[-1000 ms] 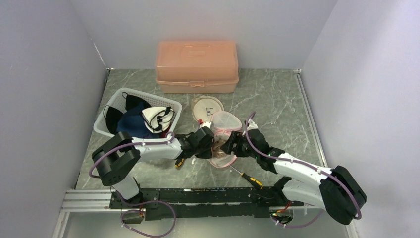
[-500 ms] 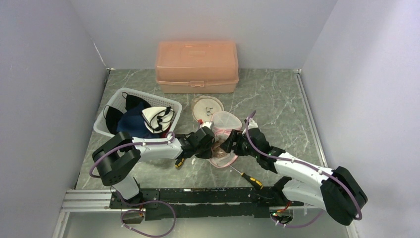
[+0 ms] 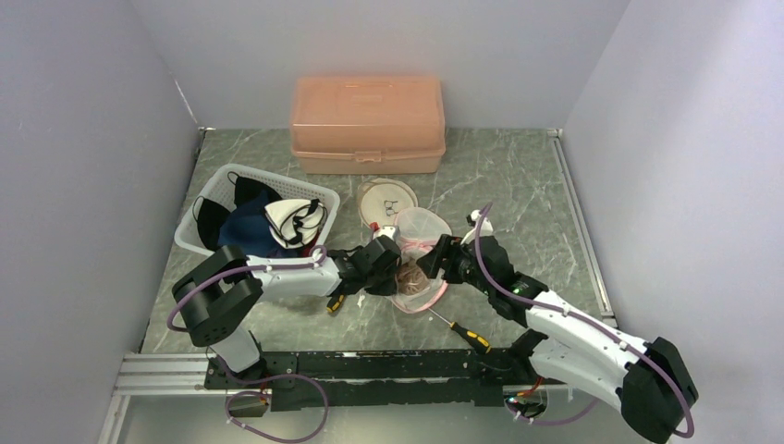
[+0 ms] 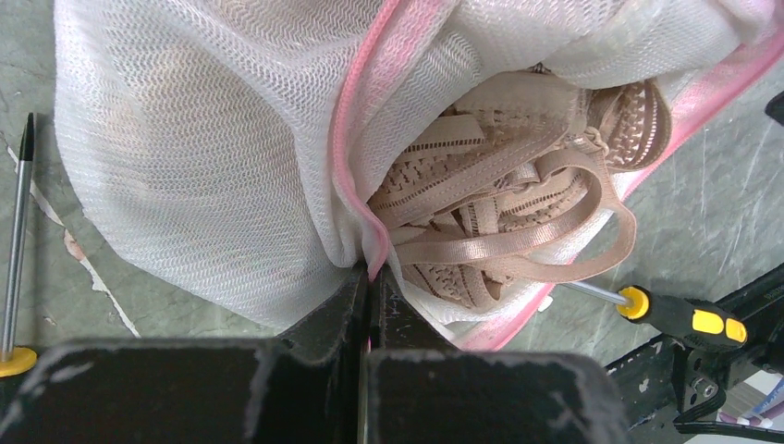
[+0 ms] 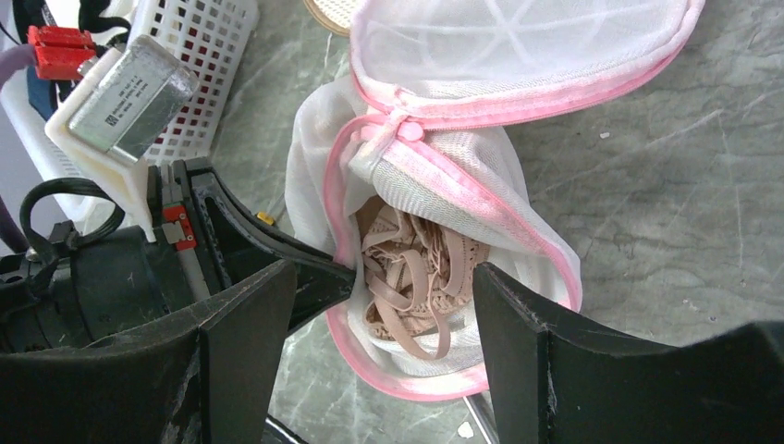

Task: Unzip the laundry bag and remove the bra
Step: Pick up the bra from the laundry bag.

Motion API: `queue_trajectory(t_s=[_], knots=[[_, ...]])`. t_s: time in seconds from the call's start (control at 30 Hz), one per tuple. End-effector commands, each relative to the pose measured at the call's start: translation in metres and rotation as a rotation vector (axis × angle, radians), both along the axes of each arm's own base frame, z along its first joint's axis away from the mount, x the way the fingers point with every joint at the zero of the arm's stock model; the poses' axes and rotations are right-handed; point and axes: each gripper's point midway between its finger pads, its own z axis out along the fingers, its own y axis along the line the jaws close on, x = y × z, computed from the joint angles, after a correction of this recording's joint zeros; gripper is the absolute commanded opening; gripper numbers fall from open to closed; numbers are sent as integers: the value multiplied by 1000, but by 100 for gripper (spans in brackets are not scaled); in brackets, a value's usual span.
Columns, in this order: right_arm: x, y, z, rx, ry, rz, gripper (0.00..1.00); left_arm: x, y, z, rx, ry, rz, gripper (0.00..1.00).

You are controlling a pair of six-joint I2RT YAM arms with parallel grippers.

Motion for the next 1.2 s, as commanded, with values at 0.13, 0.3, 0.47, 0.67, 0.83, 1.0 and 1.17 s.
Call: queue_trajectory(t_s=[0.13,0.3,0.47,0.67,0.83,1.0,1.17], knots=[[7,17,6,23,-11,49,74,2,-10,9,-26,-6,3,3],[6,22,-8,27,27,64,74,2,-8,10,-23,-10,6,3],[6,27,-16,39,44,72,74,3,-9,10,-22,-12,3,3],[6,28,-34,22,91,66,74,3,-10,11,-20,-16,-3,3],[7,23,-37,6,95,45,73,3,-7,12,-17,-20,2,3],[5,18,-31,-2,83,32,74,4,-7,12,-15,-23,1,3],[5,12,-38,-26,89,11,74,4,-9,14,-21,-25,-1,3]])
